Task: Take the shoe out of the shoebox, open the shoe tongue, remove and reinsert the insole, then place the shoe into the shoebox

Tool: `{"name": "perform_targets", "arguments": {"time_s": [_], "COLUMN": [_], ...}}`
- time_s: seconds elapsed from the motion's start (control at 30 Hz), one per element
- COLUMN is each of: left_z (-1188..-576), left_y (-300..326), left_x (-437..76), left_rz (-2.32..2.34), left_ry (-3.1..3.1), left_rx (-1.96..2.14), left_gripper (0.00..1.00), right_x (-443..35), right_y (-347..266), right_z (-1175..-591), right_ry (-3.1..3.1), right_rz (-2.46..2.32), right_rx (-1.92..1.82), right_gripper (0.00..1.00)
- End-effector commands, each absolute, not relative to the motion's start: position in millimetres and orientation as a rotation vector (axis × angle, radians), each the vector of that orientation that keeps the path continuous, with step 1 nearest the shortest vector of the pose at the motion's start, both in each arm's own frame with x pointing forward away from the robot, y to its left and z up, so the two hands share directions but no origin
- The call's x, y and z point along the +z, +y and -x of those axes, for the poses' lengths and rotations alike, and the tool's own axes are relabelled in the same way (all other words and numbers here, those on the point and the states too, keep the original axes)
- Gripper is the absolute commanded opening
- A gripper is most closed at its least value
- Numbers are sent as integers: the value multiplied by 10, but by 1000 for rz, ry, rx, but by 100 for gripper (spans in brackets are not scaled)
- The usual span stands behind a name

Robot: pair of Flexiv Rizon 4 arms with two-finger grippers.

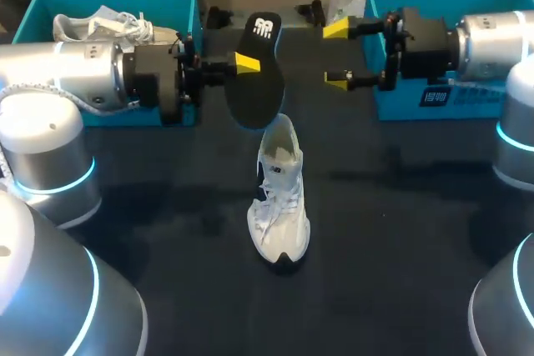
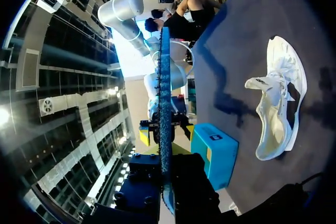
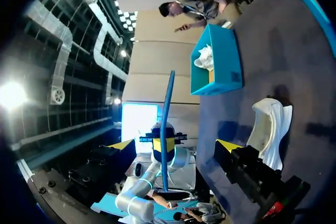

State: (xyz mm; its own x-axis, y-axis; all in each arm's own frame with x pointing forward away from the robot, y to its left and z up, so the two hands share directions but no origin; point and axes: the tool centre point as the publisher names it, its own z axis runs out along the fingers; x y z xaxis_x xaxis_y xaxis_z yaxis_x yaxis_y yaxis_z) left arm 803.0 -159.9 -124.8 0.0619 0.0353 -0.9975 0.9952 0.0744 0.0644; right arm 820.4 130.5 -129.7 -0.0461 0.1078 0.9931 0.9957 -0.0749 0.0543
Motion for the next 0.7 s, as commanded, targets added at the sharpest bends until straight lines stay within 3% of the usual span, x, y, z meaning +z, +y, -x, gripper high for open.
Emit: {"name": "perform_targets", "arguments": {"time_s": [0.03, 0.7], "left_z": [-7992, -7984], "left_y": [-1524, -1483], "left_x": [-1230, -1220], "left_rz": [-1214, -1227], "left_ry": [1223, 1236], "left_rx": [-1089, -1065], "left_gripper": [0, 0], "right_x": [-1293, -1361], "right_y": [1101, 982], "right_z": [-8176, -8128], "right_ry": [-1314, -1318], "right_rz": [1313, 1271], "right_rx": [-1238, -1213], "right_gripper": [100, 100]}}
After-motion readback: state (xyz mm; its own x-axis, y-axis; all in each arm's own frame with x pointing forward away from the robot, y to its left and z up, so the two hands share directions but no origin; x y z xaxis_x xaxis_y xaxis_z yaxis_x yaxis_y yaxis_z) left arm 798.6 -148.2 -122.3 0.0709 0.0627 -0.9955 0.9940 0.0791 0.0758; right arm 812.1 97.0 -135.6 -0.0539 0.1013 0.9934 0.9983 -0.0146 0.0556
